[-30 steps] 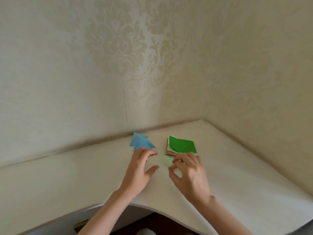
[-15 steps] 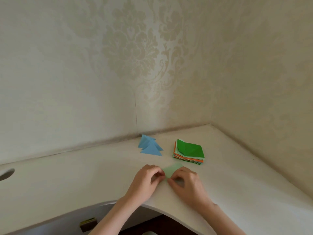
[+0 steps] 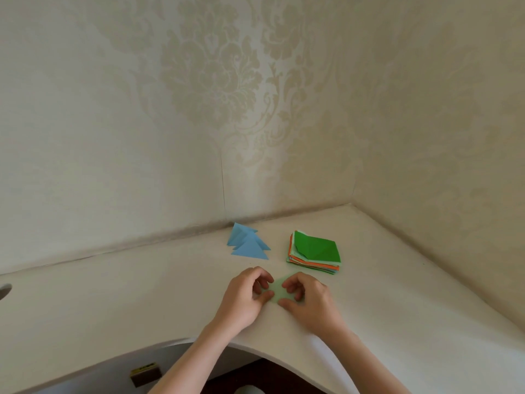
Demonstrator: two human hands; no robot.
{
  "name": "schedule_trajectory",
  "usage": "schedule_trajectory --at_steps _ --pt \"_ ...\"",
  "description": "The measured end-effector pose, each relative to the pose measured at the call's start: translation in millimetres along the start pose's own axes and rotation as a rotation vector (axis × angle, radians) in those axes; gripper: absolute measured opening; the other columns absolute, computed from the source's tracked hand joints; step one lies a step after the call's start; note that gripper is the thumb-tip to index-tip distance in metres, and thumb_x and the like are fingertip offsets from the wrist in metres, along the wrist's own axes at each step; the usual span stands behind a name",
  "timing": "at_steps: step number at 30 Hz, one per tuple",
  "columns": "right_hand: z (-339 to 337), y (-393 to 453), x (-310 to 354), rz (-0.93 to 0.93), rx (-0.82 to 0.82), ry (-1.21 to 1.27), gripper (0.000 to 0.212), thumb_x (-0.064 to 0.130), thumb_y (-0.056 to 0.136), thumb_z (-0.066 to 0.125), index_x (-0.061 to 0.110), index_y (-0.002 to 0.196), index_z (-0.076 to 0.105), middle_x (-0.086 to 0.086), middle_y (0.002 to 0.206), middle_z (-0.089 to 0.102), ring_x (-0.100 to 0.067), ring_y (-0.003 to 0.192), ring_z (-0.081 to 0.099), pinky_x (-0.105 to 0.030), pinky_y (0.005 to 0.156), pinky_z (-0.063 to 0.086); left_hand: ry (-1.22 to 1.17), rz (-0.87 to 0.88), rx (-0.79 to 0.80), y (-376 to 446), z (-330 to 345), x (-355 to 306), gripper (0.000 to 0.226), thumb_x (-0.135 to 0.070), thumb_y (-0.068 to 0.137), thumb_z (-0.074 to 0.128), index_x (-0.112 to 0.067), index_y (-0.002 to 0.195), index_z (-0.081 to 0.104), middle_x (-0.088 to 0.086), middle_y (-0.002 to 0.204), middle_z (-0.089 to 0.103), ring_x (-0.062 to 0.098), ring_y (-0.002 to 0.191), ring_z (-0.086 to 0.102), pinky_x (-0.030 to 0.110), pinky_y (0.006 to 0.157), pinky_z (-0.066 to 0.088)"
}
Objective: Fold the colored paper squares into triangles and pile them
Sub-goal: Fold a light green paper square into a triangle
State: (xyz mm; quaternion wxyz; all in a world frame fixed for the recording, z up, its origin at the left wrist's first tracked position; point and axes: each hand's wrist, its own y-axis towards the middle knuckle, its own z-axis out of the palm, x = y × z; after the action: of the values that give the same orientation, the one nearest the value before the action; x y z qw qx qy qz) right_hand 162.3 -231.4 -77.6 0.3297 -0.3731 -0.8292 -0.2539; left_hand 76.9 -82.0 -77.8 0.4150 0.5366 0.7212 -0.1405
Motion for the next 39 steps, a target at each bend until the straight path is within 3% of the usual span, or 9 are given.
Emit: schedule_trajectory --at_steps 8,12,15,18,25,30,33,36,39 --pt "-13 -3 -6 -0.016 0.101 0.019 0.026 0.012 0.074 0.075 0.026 0.094 0.067 0.007 0.091 0.065 -0.003 0.083 0.058 -0.005 0.072 0.041 -0.018 0.056 -0.017 -5 -3 3 0.019 -0.006 0.082 0.068 -0.024 0.088 0.068 -0.012 0.083 0.062 0.005 0.078 0.056 0.01 0.067 0.04" --pt "-9 -7 -4 -0.073 0.04 -0.026 0.015 0.026 0.079 0.074 0.025 0.092 0.067 0.012 0.088 0.061 -0.002 0.083 0.056 -0.005 0.071 0.039 -0.004 0.099 -0.05 -13 -7 7 0.029 -0.004 0.084 0.063 -0.032 0.088 0.068 -0.019 0.087 0.062 0.006 0.083 0.055 0.01 0.071 0.039" --pt "0 -6 0 -0.094 0.013 -0.096 0.015 0.031 0.083 0.071 0.019 0.092 0.069 0.005 0.09 0.057 -0.007 0.077 0.054 -0.011 0.073 0.041 -0.006 0.104 -0.032 -17 -8 6 0.032 -0.002 0.085 0.058 -0.032 0.092 0.068 -0.016 0.09 0.061 0.006 0.084 0.055 0.014 0.073 0.042" --pt "4 -4 1 -0.117 0.016 -0.157 0.013 0.029 0.09 0.062 0.017 0.092 0.068 0.006 0.09 0.051 -0.014 0.079 0.054 -0.031 0.081 0.045 -0.029 0.098 -0.022 -18 -10 1 0.034 -0.001 0.084 0.053 -0.03 0.093 0.068 -0.012 0.092 0.061 0.004 0.089 0.056 0.013 0.077 0.042" --pt "-8 4 -2 -0.242 0.11 -0.17 0.01 0.028 0.096 0.051 0.025 0.088 0.056 0.011 0.091 0.05 -0.009 0.085 0.049 -0.036 0.082 0.045 0.025 0.156 -0.026 -18 -8 4 0.046 0.002 0.072 0.054 -0.031 0.102 0.065 -0.017 0.102 0.059 0.0 0.106 0.052 0.01 0.089 0.038" --pt "-16 8 -3 -0.28 0.145 -0.094 0.008 0.024 0.093 0.057 0.026 0.085 0.056 0.008 0.091 0.055 -0.007 0.084 0.053 -0.028 0.079 0.046 0.033 0.181 -0.066 -15 -5 8 0.033 0.003 0.078 0.064 -0.027 0.09 0.07 -0.018 0.092 0.062 -0.002 0.099 0.052 0.012 0.085 0.04" --pt "-16 3 -6 -0.283 0.038 -0.058 0.016 0.02 0.085 0.068 0.028 0.094 0.058 0.009 0.093 0.057 -0.005 0.084 0.057 -0.012 0.073 0.042 0.048 0.215 -0.058 -15 -4 9 0.023 -0.005 0.082 0.067 -0.028 0.086 0.067 -0.018 0.089 0.062 -0.001 0.096 0.053 0.017 0.083 0.042" --pt "-15 -3 -12 -0.285 -0.031 -0.006 0.015 0.014 0.083 0.07 0.022 0.094 0.064 0.009 0.098 0.059 -0.003 0.086 0.06 -0.007 0.068 0.039 0.058 0.25 -0.057 -14 -3 9 0.023 -0.01 0.083 0.068 -0.032 0.086 0.062 -0.021 0.085 0.06 0.0 0.093 0.053 0.022 0.081 0.044" --pt "-16 -10 -19 -0.316 -0.012 -0.046 0.007 0.026 0.084 0.069 0.022 0.089 0.071 0.012 0.105 0.057 0.001 0.09 0.056 -0.006 0.076 0.038 0.052 0.256 -0.067 -14 -3 7 0.022 -0.013 0.083 0.07 -0.032 0.089 0.06 -0.021 0.083 0.06 0.001 0.09 0.054 0.023 0.079 0.046"
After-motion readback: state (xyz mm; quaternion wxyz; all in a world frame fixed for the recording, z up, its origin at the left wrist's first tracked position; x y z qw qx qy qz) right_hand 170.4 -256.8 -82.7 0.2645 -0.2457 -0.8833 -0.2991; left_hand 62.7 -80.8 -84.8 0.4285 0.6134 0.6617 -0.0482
